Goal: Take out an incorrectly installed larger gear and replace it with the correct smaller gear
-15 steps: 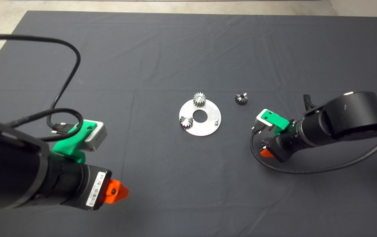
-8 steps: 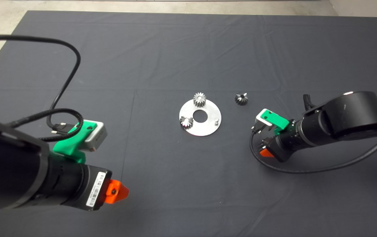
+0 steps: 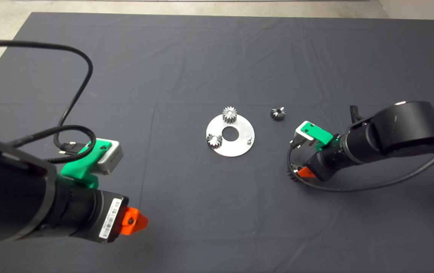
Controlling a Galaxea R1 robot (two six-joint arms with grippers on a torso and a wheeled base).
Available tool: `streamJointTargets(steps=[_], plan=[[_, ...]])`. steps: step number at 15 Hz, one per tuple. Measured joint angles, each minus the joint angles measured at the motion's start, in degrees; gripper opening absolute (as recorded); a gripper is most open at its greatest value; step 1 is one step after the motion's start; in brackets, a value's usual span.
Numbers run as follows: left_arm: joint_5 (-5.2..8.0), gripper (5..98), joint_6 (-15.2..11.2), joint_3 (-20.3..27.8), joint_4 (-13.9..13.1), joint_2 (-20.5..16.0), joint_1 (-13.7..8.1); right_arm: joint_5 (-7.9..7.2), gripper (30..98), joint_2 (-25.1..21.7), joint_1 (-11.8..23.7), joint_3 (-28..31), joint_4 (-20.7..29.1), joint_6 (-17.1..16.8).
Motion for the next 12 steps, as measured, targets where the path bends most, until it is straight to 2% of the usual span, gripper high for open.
streamJointTargets(steps=[2, 3, 5, 7, 10, 12], plan=[[0.00, 97.7, 0.0, 0.0, 0.0, 0.0, 0.0, -0.09, 67.1, 2.7, 2.4, -7.1, 0.0, 0.0], [0.00, 97.7, 0.0, 0.0, 0.0, 0.0, 0.0, -0.09, 67.5, 5.0, 3.2, -11.2, 0.0, 0.0], [-0.02, 97.7, 0.0, 0.0, 0.0, 0.0, 0.0, -0.17, 72.7, 10.7, 3.9, -17.9, 0.0, 0.2], [0.00, 97.7, 0.0, 0.0, 0.0, 0.1, 0.0, 0.43, 74.5, 15.7, 4.6, -23.8, 0.1, 0.2], [0.02, 97.7, 0.0, 0.0, 0.0, 0.0, 0.0, 0.37, 77.4, 18.6, 6.3, -32.2, 0.6, 0.2], [-0.01, 97.7, 0.0, 0.1, 0.0, 0.1, 0.0, 0.17, 81.9, 19.1, 7.3, -36.8, 1.6, 0.2]])
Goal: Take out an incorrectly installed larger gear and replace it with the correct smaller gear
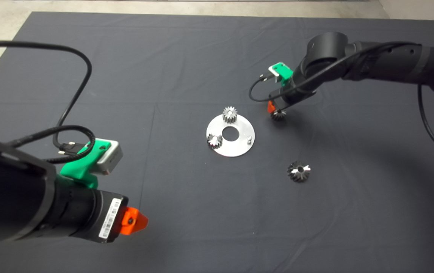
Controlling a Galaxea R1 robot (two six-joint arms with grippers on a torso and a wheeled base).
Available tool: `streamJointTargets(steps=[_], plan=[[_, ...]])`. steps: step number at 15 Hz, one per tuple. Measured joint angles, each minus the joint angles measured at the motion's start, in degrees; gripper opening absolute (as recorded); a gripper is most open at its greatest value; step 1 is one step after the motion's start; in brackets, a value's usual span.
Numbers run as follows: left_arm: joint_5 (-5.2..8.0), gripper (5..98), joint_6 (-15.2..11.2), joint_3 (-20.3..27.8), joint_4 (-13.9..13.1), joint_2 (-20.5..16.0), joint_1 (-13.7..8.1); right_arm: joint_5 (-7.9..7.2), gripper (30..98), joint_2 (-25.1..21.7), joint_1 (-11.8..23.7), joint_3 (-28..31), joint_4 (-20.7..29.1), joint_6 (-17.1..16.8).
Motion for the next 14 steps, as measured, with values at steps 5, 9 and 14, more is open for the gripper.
streamJointTargets(steps=[5, 9, 14], plan=[[0.01, 97.7, 0.0, 0.0, 0.0, 0.0, 0.0, 0.24, 82.6, 0.9, 0.5, -2.1, 4.6, 2.3], [0.01, 97.7, 0.0, 0.0, 0.0, 0.0, 0.0, 3.13, 82.6, 0.7, 0.5, -2.5, 10.2, 5.0], [0.01, 97.7, 0.0, 0.0, 0.0, 0.0, 0.0, 3.67, 82.6, 0.8, 0.5, -3.1, 11.5, 7.1]])
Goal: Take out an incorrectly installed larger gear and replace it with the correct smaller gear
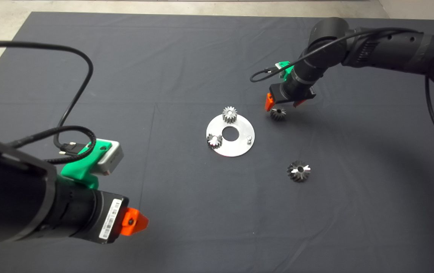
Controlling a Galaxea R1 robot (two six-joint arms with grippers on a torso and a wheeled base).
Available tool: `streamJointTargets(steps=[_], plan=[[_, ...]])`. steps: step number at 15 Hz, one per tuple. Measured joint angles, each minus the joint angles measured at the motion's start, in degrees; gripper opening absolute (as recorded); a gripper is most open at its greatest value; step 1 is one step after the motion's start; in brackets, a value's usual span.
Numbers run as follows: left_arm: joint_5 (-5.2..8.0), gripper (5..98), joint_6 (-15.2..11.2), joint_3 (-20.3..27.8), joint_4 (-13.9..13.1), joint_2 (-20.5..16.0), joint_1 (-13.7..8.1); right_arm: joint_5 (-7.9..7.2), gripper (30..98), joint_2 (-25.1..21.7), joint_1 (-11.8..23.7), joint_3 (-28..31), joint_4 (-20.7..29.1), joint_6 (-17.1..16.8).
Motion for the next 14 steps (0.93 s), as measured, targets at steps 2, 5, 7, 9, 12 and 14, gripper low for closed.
streamJointTargets(steps=[2, 5, 7, 9, 12, 14], plan=[[0.00, 97.7, 0.0, 0.0, 0.0, 0.0, 0.0, 1.12, 82.6, 0.0, 0.0, -0.3, 0.0, 0.0], [0.00, 97.7, 0.0, 0.0, 0.0, 0.0, 0.0, 1.38, 82.6, 0.1, -0.2, -1.8, 0.2, 0.0], [-0.02, 97.7, 0.0, 0.0, 0.0, 0.0, 0.0, 1.34, 82.6, 0.1, -0.2, -1.8, 0.2, 0.0], [0.00, 97.7, 0.0, 0.0, 0.0, 0.0, 0.0, 1.38, 82.6, 0.1, -0.4, -1.8, 0.2, 0.0], [0.00, 97.7, 0.0, 0.0, 0.0, 0.0, 0.0, 1.38, 82.6, 0.1, -0.7, -1.8, 0.2, 0.0], [0.00, 97.7, 0.0, 0.0, 0.0, 0.0, 0.0, 1.40, 82.6, 0.1, -1.0, -1.8, 0.2, 0.0]])
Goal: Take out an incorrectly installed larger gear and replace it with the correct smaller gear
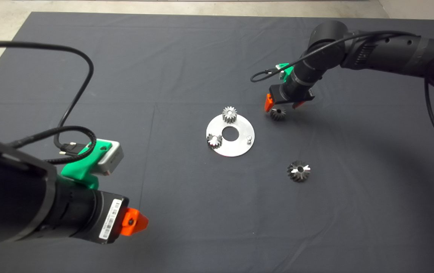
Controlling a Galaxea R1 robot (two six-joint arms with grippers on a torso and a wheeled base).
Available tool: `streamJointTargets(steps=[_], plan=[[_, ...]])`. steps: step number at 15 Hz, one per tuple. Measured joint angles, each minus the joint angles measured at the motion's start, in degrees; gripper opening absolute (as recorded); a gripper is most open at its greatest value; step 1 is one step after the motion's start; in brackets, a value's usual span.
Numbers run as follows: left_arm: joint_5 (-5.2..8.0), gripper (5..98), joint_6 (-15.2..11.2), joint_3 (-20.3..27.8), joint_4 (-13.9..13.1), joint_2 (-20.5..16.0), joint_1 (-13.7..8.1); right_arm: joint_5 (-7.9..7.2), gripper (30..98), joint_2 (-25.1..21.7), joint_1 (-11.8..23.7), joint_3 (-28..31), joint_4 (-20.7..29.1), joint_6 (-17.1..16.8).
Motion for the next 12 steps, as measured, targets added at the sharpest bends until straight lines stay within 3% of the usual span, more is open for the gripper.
streamJointTargets(steps=[5, 7, 12], plan=[[-0.02, 97.7, 0.0, 0.0, 0.0, 0.0, 0.0, 0.33, 80.2, 0.0, -1.2, 0.0, 0.0, 0.0], [0.00, 97.7, 0.0, 0.0, 0.0, 0.0, 0.0, 0.44, 75.3, -0.1, -1.2, -0.1, 0.0, 0.0], [-0.02, 97.7, 0.0, 0.0, -0.5, 0.0, 0.0, 1.18, 74.7, 0.0, -1.3, -1.7, 0.0, 0.0]])
